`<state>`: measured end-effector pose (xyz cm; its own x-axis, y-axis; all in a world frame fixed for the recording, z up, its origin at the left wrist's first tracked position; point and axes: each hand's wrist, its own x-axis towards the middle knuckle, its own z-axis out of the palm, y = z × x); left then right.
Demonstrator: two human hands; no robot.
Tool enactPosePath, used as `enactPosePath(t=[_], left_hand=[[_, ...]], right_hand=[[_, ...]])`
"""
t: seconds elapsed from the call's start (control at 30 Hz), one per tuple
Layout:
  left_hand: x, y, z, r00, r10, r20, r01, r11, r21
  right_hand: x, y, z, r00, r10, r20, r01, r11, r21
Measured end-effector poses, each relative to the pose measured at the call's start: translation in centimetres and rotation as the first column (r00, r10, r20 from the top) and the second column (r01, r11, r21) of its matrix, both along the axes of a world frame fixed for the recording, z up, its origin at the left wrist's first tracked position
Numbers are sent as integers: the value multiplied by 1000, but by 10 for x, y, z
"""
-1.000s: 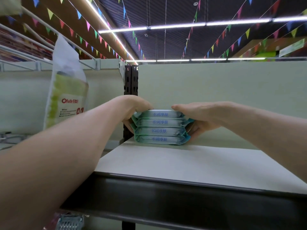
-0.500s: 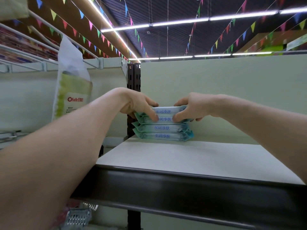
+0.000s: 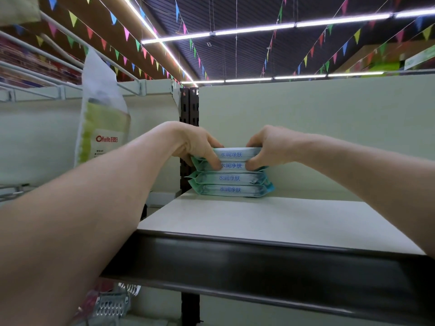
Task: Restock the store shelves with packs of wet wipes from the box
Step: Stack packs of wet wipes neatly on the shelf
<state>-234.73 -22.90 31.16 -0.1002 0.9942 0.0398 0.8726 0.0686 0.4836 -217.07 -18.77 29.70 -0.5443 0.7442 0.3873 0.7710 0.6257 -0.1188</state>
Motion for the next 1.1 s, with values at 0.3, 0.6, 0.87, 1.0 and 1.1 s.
enactPosePath(t=[0.3, 0.6, 0.87, 1.0, 1.1], left_hand=[[15, -3, -5, 905, 46, -423, -104, 988, -114], [19, 3, -5, 769, 52, -637, -111, 992, -53], [8, 14, -6, 811, 48, -582, -94, 994, -48], [8, 14, -8, 814, 52, -579, -98, 994, -50], [10, 11, -8, 758, 95, -645, -136, 991, -13]], right_hand=[[0, 9, -14, 961, -76, 267, 90, 995, -41], [-3, 13, -19, 963, -80, 257, 81, 997, 7], [-10, 20, -20, 966, -77, 248, 80, 997, -3], [-10, 19, -18, 959, -96, 266, 93, 995, 23], [-9, 15, -15, 942, -136, 307, 108, 988, 106]])
